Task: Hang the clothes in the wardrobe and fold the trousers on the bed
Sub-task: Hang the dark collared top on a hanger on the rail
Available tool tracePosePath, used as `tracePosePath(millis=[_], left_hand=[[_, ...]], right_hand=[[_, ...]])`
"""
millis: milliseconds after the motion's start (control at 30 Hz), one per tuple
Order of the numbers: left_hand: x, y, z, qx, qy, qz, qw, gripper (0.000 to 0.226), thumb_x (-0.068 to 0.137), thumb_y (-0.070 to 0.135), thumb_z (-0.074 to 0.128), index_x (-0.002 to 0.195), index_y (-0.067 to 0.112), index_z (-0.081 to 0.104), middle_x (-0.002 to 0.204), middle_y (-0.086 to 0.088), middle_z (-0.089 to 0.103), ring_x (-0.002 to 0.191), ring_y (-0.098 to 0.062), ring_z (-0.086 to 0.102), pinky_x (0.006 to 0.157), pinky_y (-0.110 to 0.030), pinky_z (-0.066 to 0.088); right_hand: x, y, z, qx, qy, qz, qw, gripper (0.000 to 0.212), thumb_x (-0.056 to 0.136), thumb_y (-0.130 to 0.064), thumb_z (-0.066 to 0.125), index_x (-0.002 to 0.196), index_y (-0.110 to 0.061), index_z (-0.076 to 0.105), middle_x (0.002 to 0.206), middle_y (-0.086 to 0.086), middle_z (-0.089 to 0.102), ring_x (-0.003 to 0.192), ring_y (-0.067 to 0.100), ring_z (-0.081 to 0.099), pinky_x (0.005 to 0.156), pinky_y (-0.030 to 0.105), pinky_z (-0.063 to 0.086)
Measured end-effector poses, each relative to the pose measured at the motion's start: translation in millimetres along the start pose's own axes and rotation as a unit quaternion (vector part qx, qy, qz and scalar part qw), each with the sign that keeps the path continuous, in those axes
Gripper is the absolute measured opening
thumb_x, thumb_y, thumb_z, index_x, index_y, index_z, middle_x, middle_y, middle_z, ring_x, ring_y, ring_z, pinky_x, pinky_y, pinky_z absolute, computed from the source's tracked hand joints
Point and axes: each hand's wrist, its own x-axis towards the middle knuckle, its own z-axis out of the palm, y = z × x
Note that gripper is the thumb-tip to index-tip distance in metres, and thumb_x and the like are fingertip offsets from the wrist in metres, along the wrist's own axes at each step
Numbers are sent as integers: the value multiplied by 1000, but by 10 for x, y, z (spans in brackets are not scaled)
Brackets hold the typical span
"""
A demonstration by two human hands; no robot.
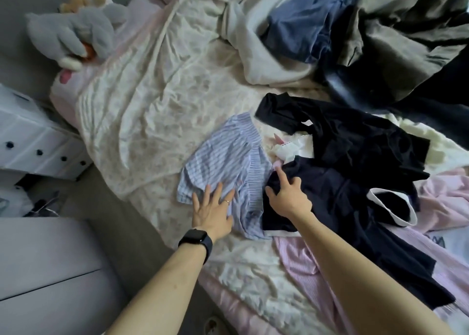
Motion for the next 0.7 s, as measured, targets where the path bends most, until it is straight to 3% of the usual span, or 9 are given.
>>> tracePosePath(millis=[67, 133, 233, 333, 367, 500, 600, 700], left_hand=[[-3, -43, 76, 13, -6, 3, 1000, 71, 104, 41, 42, 160, 39, -2, 168, 4, -16, 153, -29, -19, 121, -61, -8], [-71, -78, 87, -6, -8, 3, 1000, 66, 104, 39, 40, 160, 37, 6, 169, 3, -9, 154, -26, -14, 121, -59, -6], [-309, -104, 6, -68, 10, 3, 998, 59, 104, 39, 41, 159, 35, 19, 168, 3, 4, 155, -22, 1, 123, -56, 1], [-604, -114, -133, -116, 27, 12, 993, 56, 103, 41, 44, 156, 36, 27, 166, 4, 15, 151, -22, 18, 122, -49, 15], [-719, -142, -208, -134, 37, 15, 990, 55, 102, 41, 44, 155, 36, 30, 165, 4, 18, 149, -22, 23, 120, -47, 19], [-1160, -217, -474, -188, 80, 42, 978, 50, 101, 42, 44, 150, 35, 38, 159, 7, 28, 140, -20, 39, 113, -41, 33], [-1593, -261, -645, -238, 111, 73, 962, 48, 101, 40, 46, 149, 34, 40, 155, 9, 33, 133, -18, 46, 107, -38, 41], [-2065, -402, -756, -271, 174, 90, 942, 51, 98, 36, 52, 148, 33, 42, 151, 11, 39, 132, -17, 47, 104, -32, 43]], right_hand=[[78, 46, 133, -21, 14, 13, 1000, 37, 102, -45, 43, 134, -27, 39, 125, 6, 40, 87, 36, 52, 72, 40, 39], [29, 122, 184, 21, 45, 11, 999, 25, 102, -33, 43, 119, -15, 49, 121, 9, 47, 97, 40, 57, 73, 40, 39], [-296, 232, 41, 122, 116, -12, 986, 22, 95, -38, 50, 99, -17, 56, 100, 0, 53, 90, 28, 57, 71, 35, 38], [-710, 285, -239, 131, 181, 1, 975, 44, 89, -60, 55, 71, -22, 46, 79, -9, 50, 69, 10, 51, 56, 26, 31], [-858, 257, -355, 120, 197, -3, 973, 46, 89, -57, 60, 67, -21, 43, 75, -7, 50, 66, 7, 49, 54, 26, 30], [-1386, 43, -764, 138, 207, -34, 968, 30, 81, -16, 64, 66, -16, 38, 69, -3, 49, 61, 18, 45, 53, 30, 31], [-1914, -183, -1064, 170, 194, -80, 963, 35, 74, -12, 64, 64, -17, 31, 58, -5, 37, 56, 17, 32, 53, 35, 26], [-2455, -490, -1370, 212, 120, -172, 954, 38, 68, -8, 66, 62, -19, 30, 57, -9, 31, 57, 14, 28, 55, 33, 25]])
